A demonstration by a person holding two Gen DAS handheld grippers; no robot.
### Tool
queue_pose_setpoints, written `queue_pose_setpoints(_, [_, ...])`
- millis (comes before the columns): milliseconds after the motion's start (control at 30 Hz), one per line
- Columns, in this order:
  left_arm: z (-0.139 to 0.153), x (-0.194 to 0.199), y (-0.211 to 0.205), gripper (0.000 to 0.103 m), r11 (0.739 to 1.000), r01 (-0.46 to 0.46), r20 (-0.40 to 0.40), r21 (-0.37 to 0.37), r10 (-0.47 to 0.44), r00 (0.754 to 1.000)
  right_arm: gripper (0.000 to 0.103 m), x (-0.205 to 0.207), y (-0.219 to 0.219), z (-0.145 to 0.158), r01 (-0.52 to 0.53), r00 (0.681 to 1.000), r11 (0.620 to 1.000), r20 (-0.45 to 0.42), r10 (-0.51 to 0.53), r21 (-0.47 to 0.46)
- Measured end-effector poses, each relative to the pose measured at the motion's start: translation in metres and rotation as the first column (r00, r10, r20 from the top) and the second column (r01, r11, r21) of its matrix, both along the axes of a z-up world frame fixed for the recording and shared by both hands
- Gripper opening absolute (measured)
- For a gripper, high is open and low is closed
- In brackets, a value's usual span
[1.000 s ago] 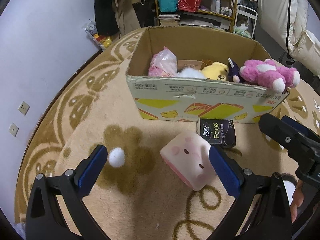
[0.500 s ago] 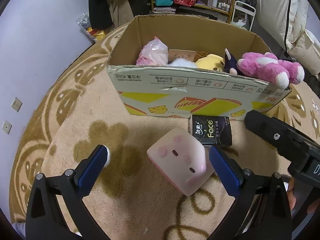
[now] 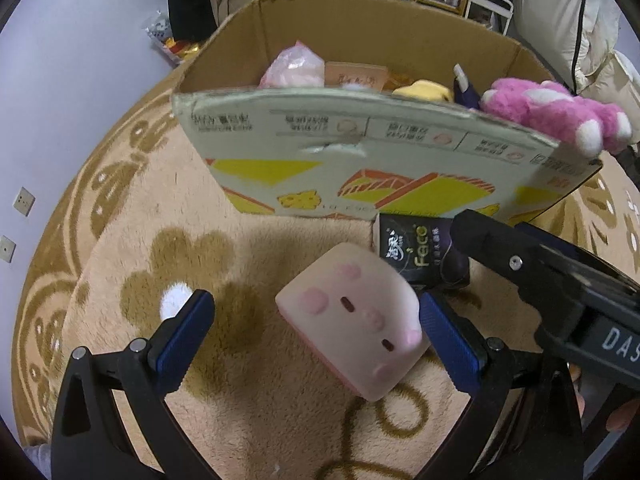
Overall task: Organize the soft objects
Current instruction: 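Close left tool on the pink roll plush while right tool grasps the black tissue pack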
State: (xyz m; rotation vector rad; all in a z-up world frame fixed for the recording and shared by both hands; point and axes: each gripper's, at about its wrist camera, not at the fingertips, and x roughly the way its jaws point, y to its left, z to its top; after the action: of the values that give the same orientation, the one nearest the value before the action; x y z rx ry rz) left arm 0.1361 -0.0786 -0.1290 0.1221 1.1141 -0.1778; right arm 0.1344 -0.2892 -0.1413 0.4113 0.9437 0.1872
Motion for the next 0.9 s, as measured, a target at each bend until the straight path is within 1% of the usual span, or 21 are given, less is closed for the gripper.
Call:
queue_pose_setpoints(200, [-0.01,0.004,0.006,0.102,1.0,-0.022,-0.037,-0.004,0.022,0.999,0.095,0.006,0.006,-0.009,-0.033,0.999,0.999,-0.031,0.033,-0.003])
queue_pose_setpoints(300, [-0.017,0.007,0.011,0.1,1.0,-0.029,-0.051,-0.001,0.029,0.998,0.095,0.009,0.01,-0.011,-0.043,0.999,0.999,-0.033,0.042,-0.007])
queue_pose_setpoints(400, [-0.021,0.009,0.012,0.089,1.0,-0.022,-0.059,0.002,0.022,0.998,0.095,0.011,0.012,-0.011,-0.048,0.998,0.999,-0.028,0.048,-0.009])
queue_pose_setpoints(467, [-0.022,0.009,0.013,0.076,1.0,-0.018,-0.07,-0.021,0.017,0.997,0.093,0.012,0.013,-0.011,-0.051,0.998,0.999,-0.027,0.051,0.003])
queue_pose_setpoints(500, [-0.023,0.01,0.014,0.073,0.999,-0.018,-0.075,-0.031,0.016,0.997,0.092,0.012,0.013,-0.011,-0.053,0.998,0.999,-0.026,0.053,0.007])
queue_pose_setpoints(567, [-0.024,0.009,0.016,0.057,0.998,-0.016,-0.088,-0.068,0.01,0.996,0.087,0.012,0.013,-0.012,-0.058,0.998,0.998,-0.027,0.058,0.004])
queue_pose_setpoints(600, [-0.024,0.01,0.018,0.053,0.996,-0.014,-0.094,-0.088,0.005,0.996,0.087,0.012,0.014,-0.012,-0.06,0.998,0.998,-0.031,0.06,0.001])
queue_pose_setpoints(667, [-0.022,0.009,0.019,0.042,0.995,-0.009,-0.095,-0.099,-0.001,0.996,0.086,0.011,0.014,-0.013,-0.064,0.997,0.998,-0.032,0.064,0.008])
queue_pose_setpoints(767, [-0.017,0.007,0.019,0.032,0.994,0.005,-0.09,-0.106,-0.014,0.996,0.086,0.011,0.015,-0.013,-0.071,0.997,0.997,-0.032,0.072,0.014])
queue_pose_setpoints(900, [-0.011,0.002,0.022,0.028,0.997,0.006,-0.068,-0.073,-0.011,0.998,0.085,0.014,0.019,-0.016,-0.076,0.996,0.997,-0.035,0.076,0.004])
